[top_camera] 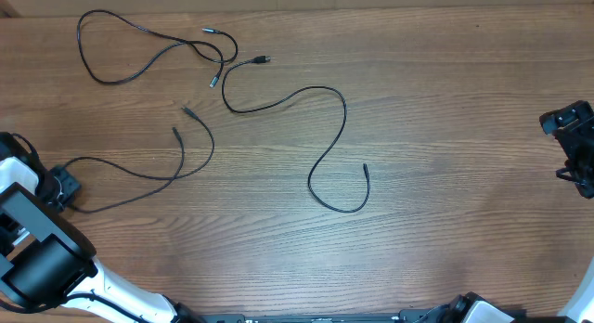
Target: Untangle cables
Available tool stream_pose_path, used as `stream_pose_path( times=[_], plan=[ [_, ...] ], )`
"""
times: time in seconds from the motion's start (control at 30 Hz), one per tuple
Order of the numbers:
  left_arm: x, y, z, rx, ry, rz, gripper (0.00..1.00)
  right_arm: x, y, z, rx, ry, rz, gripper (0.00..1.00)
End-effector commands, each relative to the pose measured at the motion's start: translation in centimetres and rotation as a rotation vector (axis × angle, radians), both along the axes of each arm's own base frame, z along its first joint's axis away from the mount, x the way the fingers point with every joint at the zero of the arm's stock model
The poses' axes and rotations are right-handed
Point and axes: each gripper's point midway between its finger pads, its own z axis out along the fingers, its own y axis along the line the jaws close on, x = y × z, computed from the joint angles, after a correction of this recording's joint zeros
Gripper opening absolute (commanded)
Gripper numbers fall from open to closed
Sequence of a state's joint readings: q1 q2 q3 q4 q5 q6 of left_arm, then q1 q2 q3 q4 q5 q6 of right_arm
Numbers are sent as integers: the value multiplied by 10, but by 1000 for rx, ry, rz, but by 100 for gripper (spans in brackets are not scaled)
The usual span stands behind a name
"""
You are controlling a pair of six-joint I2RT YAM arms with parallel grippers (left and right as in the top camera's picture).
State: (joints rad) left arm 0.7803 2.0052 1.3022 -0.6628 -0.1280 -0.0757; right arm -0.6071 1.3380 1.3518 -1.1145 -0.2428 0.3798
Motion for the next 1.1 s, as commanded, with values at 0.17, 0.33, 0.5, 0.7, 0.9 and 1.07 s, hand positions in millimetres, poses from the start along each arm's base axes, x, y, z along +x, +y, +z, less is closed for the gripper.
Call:
stream_pose_path(
  times=[0.17, 0.33, 0.5, 0.7, 0.9, 1.07],
  plan=[
    [31, 4, 24, -64, -113, 66, 4, 1, -3, 5, -23, -10, 0, 100],
    [61, 19, 68, -55, -227, 80, 4, 1, -3, 5, -23, -10, 0, 100],
    [74, 45, 111, 14, -308, 116, 4, 1, -3, 5, -23, -10, 0, 100],
    [54, 83, 135, 69, -352, 207, 4, 1, -3, 5, -23, -10, 0, 100],
    [21, 111, 135, 91, -354, 289, 4, 1, -3, 5, -23, -10, 0, 100],
    [16, 115, 135, 109, -331, 216, 27, 1, -3, 5, -23, -10, 0, 100]
  ],
)
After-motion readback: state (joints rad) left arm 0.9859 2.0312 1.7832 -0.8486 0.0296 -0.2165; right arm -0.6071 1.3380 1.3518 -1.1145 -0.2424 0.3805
